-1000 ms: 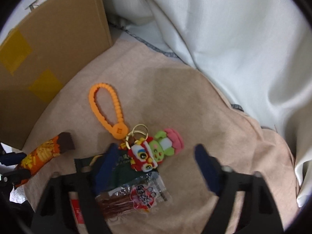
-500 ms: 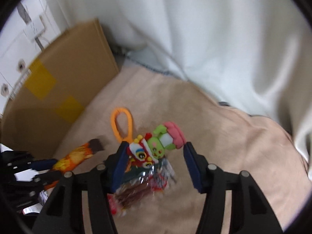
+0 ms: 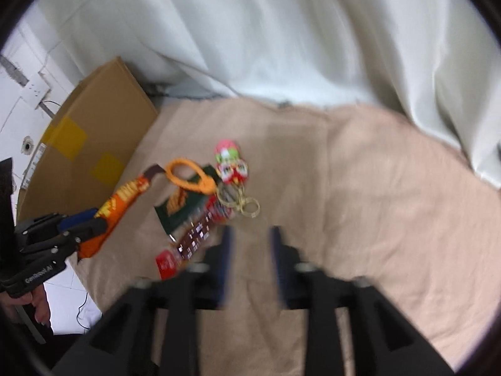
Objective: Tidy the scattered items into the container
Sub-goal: 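Grasp the keychain toy with right gripper while left gripper holds candy bar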
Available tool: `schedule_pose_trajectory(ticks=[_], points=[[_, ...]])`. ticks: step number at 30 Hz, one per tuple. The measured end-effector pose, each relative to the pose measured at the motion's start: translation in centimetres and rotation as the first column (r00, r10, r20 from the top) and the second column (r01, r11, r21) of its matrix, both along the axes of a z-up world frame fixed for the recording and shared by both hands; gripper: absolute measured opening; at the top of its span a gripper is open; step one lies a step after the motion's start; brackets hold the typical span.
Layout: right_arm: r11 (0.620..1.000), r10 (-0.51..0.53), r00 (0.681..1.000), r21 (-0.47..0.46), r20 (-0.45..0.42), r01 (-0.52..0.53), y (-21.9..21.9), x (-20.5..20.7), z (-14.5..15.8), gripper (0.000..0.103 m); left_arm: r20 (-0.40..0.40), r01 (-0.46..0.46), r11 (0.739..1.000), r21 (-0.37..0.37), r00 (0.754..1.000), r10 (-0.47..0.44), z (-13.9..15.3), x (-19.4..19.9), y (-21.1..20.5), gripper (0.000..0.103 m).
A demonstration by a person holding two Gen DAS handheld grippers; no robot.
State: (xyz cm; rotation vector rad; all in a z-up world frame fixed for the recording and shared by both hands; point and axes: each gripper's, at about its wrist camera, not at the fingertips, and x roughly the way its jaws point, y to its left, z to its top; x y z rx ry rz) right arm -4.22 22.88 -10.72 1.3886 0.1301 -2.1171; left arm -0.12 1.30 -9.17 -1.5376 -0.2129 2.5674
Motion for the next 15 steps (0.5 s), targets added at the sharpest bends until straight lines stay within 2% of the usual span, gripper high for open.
schedule_pose_trajectory(ticks=[3, 8, 15], points=[[1.0, 0.015, 1.0, -0.017, -0.026, -0.016, -1.6, 0.2, -0.1, 0.065, 0.004, -0.013, 1.0, -0.008, 1.0, 0.013, -0.1, 0.2, -0.5, 0.023], [0.998, 0.065, 0.993, 0.02, -0.1, -0.063, -5.3, -2.1, -0.7, 0.066, -0.001, -0.032, 0.999, -0.009, 0.999, 0.032, 0.1, 0.8, -1.3, 0.023], [0.99, 0.1, 0.994, 0.106, -0.032, -0.096, -9.2, -5.7, -4.2, 0.064, -0.007, -0.065, 0.998, -0.012, 0.998, 0.065, 0.4, 1.2, -2.3, 0.023]])
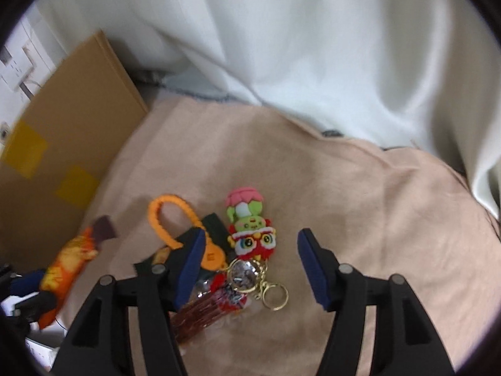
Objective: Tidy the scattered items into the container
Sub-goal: 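Grasp the keychain toy with right gripper while left gripper holds candy bar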
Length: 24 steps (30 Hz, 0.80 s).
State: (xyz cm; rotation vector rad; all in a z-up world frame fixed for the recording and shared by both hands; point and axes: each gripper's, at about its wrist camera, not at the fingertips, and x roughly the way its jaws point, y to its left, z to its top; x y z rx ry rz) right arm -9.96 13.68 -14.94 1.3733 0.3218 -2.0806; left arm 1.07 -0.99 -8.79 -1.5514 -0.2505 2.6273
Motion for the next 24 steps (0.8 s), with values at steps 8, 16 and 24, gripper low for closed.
schedule_pose_trajectory(ticks=[8, 16, 24], points=[[0.998, 0.063, 0.998, -0.022, 0.028, -0.062, 0.4, 0.4, -0.5, 0.036, -0.004, 0.011, 1.0, 0.0, 1.0, -0.011, 0.2, -0.5, 0.4, 0.023], [0.989, 0.029, 0.992, -0.143, -0.123, -0.046, 5.2, 4.3, 8.5, 0.034, -0.049, 0.048, 0.999, 0.016, 0.998, -0.047, 2.1, -1.2, 1.7, 0.023], [0.992, -0.052, 0.992, -0.119, -0.118, 0.037, 10.4, 9.0, 9.0, 0.034, -0.05, 0.089, 0.996, 0.022, 0.995, -0.088, 2.1, -0.9, 3.1, 0.023]])
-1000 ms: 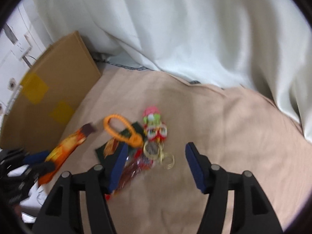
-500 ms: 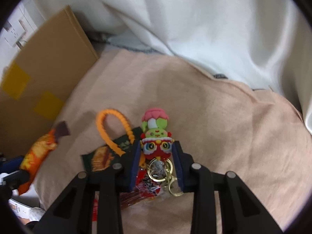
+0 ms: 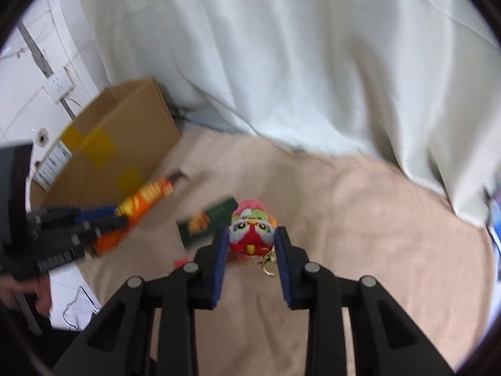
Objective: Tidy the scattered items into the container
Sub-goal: 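Grasp the keychain toy with right gripper while left gripper holds candy bar, then lift the keychain toy with right gripper while left gripper carries candy bar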
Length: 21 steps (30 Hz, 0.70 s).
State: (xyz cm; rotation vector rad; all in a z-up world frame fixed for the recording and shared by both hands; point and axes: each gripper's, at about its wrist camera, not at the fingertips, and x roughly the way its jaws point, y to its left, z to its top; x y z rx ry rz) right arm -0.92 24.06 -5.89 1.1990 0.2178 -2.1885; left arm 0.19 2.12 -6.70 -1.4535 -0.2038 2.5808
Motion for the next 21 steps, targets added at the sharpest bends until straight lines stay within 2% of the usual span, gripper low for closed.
schedule_pose_trajectory(ticks=[4, 9, 16, 20, 21], points=[[0.997, -0.024, 0.999, 0.072, 0.036, 0.021, 1.0, 0.5, -4.0, 0.034, -0.009, 0.013, 1.0, -0.025, 1.0, -0.014, -0.5, 0.2, 0.6, 0.023], [0.995, -0.062, 0.992, 0.091, 0.112, 0.052, 2.1, 0.3, -8.2, 0.034, 0.025, 0.011, 1.0, -0.025, 1.0, -0.01, -1.8, 0.5, 0.6, 0.023], [0.993, -0.081, 0.988, 0.093, 0.132, 0.069, 1.7, 0.6, -9.4, 0.036, 0.033, 0.016, 0.999, -0.033, 0.999, -0.015, -2.1, 0.9, 0.3, 0.023], [0.99, -0.093, 0.987, 0.121, 0.131, 0.077, 1.2, 0.3, -9.8, 0.051, 0.029, 0.008, 0.999, -0.032, 1.0, -0.007, -2.0, 1.3, 0.0, 0.023], [0.99, -0.093, 0.987, 0.115, 0.134, 0.078, 1.1, 0.2, -9.8, 0.051, 0.031, 0.007, 0.999, -0.031, 1.0, -0.006, -2.0, 1.3, -0.1, 0.023]])
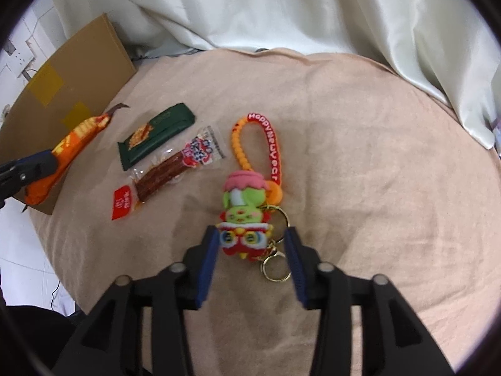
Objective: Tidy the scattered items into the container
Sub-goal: 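Lift the keychain toy with right gripper while left gripper carries candy bar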
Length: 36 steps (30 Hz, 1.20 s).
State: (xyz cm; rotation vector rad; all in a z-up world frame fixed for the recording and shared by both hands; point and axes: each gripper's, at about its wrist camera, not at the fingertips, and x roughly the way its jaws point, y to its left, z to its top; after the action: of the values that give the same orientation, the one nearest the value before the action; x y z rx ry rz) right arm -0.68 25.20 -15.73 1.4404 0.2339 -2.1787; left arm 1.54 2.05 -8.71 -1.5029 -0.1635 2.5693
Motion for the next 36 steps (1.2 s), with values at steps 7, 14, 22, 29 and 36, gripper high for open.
schedule_pose_trajectory(ticks=[7, 14, 22, 29, 36], points=[[0.999, 0.041, 0.999, -0.003, -0.015, -0.041, -1.0, -0.2, 0.3, 0.052, 0.001, -0.016, 1.0, 0.0, 1.0, 0.016, 0.1, 0.2, -0.6, 0.023], [0.996, 0.09, 0.996, 0.025, -0.011, -0.09, -2.3, 0.1, -0.3, 0.052, 0.003, -0.014, 1.0, 0.003, 1.0, 0.014, 0.0, 0.2, -0.7, 0.023], [0.996, 0.081, 0.997, -0.029, -0.003, -0.081, -1.6, 0.1, 0.6, 0.031, 0.001, -0.001, 1.0, 0.007, 1.0, 0.001, 0.2, -0.1, -0.7, 0.023], [0.982, 0.043, 0.99, -0.175, -0.135, -0.067, -1.2, 0.6, 9.5, 0.031, -0.072, 0.015, 1.0, 0.018, 0.997, -0.014, 4.5, -0.4, -0.5, 0.023], [0.954, 0.036, 0.969, -0.28, -0.243, -0.106, -1.6, 1.5, 17.0, 0.031, -0.122, 0.001, 0.999, 0.045, 0.993, 0.005, 8.3, -0.4, -0.5, 0.023]])
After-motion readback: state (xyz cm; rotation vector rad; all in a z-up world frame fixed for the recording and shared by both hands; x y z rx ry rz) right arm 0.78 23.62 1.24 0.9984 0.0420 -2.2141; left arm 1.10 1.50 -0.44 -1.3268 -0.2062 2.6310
